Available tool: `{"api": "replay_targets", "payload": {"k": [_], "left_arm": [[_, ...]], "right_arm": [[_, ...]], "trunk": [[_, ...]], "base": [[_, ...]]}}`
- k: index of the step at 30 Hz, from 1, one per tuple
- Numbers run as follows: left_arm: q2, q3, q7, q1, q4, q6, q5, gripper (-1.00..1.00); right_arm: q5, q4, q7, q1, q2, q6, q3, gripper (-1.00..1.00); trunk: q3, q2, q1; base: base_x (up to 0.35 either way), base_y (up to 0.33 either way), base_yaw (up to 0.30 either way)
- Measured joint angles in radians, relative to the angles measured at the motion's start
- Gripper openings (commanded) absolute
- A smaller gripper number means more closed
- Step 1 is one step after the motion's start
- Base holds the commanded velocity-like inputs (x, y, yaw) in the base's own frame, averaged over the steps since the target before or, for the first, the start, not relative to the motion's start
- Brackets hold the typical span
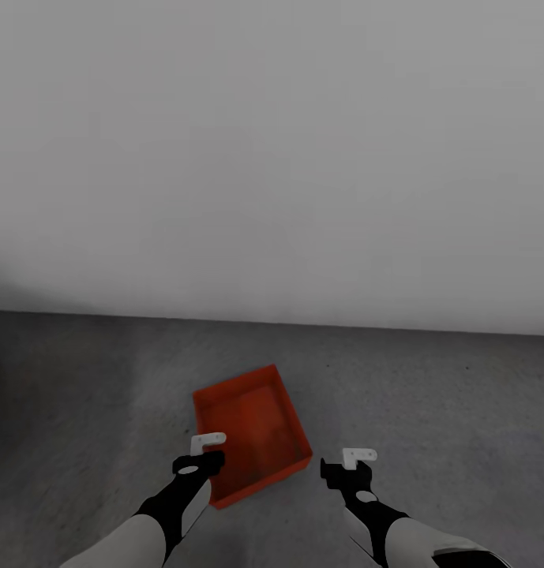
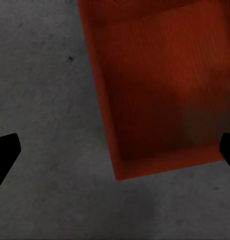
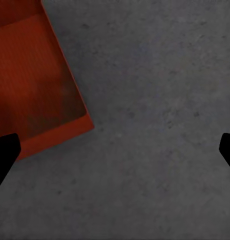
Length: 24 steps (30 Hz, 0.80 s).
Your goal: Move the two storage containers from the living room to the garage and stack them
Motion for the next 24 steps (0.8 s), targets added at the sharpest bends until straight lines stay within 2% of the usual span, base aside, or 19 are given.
{"api": "replay_targets", "payload": {"k": [24], "left_arm": [[0.0, 0.0, 0.0, 0.0, 0.002, 0.0, 0.0, 1.0]], "right_arm": [[0.0, 0.0, 0.0, 0.0, 0.0, 0.0, 0.0, 1.0]], "trunk": [[0.075, 0.168, -0.092]], "base": [[0.0, 0.0, 0.0]]}}
